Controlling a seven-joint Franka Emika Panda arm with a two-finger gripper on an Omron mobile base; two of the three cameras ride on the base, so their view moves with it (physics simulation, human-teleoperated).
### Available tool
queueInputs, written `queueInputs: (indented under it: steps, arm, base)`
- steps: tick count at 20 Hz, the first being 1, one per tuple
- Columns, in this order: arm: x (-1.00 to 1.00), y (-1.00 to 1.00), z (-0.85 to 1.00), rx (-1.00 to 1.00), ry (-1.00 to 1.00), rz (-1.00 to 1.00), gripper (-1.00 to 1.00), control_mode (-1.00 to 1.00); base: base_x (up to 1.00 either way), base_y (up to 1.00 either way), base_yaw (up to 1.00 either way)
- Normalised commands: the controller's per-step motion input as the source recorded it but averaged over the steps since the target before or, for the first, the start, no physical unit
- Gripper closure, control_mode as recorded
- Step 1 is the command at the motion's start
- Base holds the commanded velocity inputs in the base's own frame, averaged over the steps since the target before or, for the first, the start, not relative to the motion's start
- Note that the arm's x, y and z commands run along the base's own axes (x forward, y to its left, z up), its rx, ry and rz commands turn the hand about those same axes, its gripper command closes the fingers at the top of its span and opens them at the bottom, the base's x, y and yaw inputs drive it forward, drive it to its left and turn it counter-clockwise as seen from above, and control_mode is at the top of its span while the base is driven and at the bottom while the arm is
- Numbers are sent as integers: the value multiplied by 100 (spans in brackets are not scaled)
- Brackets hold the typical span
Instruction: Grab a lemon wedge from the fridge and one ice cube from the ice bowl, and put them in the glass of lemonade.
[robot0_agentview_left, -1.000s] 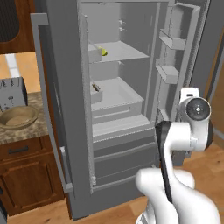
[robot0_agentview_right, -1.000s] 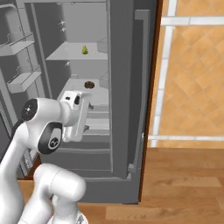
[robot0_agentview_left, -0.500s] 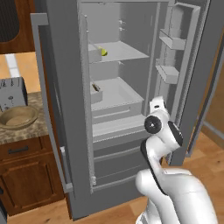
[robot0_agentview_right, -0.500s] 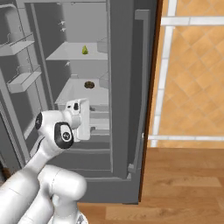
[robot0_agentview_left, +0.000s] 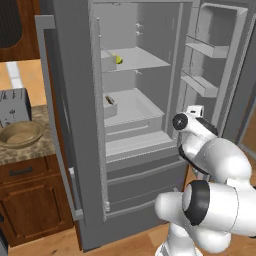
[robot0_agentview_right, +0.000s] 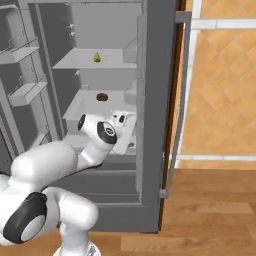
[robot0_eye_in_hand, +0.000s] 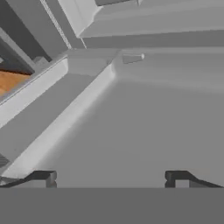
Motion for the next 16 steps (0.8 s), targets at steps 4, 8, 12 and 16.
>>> queueInputs:
  steps: [4,8,12,16]
  arm:
    - [-14,-98,-4,45,-20,-9,-100,-100]
    - [-44,30,22,29,-51,0,-100,-100]
    - [-56,100,7,3,-58,0,-100,-100]
    - [-40,100,0,13,-45,0,-100,-100]
  base:
    - [0,0,0]
    - [0,0,0]
    - [0,0,0]
    - [0,0,0]
